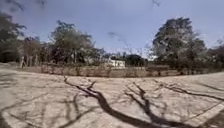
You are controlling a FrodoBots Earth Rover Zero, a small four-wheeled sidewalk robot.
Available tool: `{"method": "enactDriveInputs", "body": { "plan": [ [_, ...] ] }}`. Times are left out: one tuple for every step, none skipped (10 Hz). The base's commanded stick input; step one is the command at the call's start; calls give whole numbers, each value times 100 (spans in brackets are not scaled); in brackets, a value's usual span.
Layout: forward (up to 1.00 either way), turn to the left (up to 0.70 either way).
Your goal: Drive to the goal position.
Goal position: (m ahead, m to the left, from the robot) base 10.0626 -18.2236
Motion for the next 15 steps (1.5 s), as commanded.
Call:
{"method": "enactDriveInputs", "body": {
  "plan": [
    [70, -31],
    [70, -31],
    [70, -31],
    [70, -31],
    [70, -31],
    [70, -31],
    [70, -31],
    [70, -31],
    [70, -31],
    [70, -31],
    [70, 0],
    [70, 0],
    [70, 0],
    [70, 0],
    [70, 0]
  ]
}}
